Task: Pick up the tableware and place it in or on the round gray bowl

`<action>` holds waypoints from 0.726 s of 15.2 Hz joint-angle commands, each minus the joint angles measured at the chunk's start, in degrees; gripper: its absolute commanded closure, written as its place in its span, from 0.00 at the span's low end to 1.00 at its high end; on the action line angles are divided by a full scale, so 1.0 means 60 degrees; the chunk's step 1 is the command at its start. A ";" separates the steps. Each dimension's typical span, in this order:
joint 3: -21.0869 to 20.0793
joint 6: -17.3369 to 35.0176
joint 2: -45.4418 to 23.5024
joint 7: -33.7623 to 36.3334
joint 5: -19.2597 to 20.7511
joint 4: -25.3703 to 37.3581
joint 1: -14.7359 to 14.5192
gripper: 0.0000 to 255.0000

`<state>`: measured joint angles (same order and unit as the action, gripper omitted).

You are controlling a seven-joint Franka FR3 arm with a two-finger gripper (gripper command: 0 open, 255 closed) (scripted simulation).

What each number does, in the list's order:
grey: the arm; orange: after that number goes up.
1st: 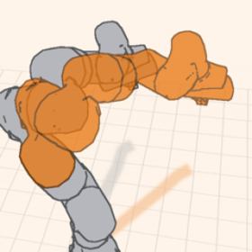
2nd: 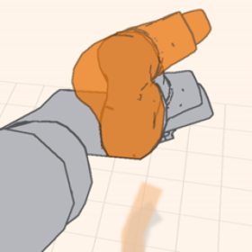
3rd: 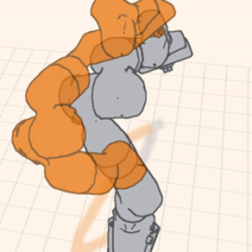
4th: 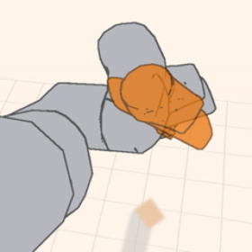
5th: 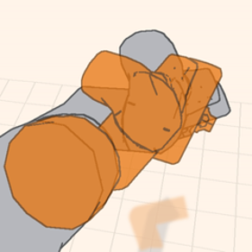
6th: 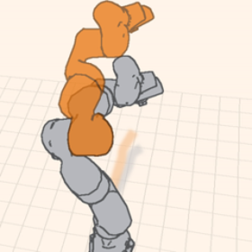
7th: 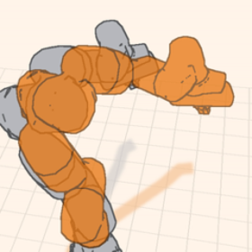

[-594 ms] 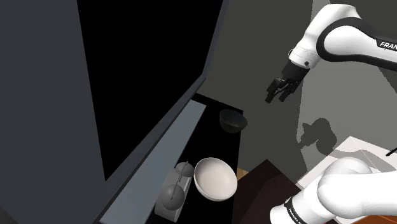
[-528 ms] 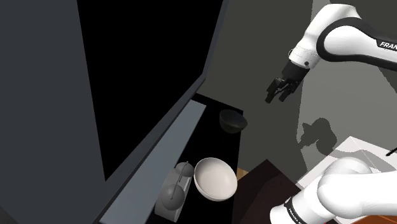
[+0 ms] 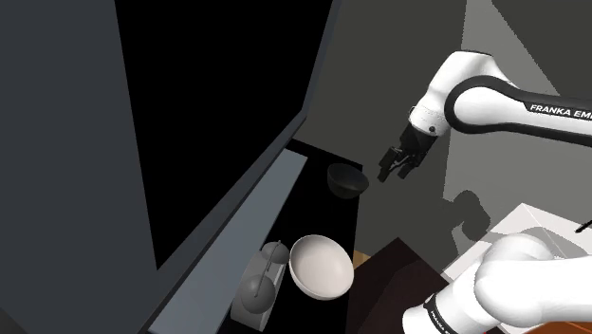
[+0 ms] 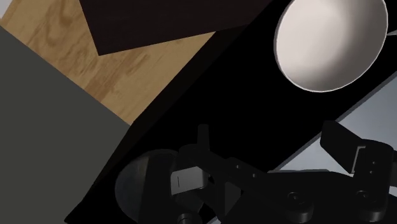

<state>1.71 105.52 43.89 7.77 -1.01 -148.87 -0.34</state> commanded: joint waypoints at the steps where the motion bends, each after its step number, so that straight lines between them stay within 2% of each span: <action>1: -0.0080 0.0543 -0.0013 0.0118 -0.0195 -0.0609 -0.0103 0.00; 11: -0.0570 0.3545 -0.1139 0.0575 -0.1492 -0.2858 -0.0998 0.00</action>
<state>-1.36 124.02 38.89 10.98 -8.87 -164.98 -5.55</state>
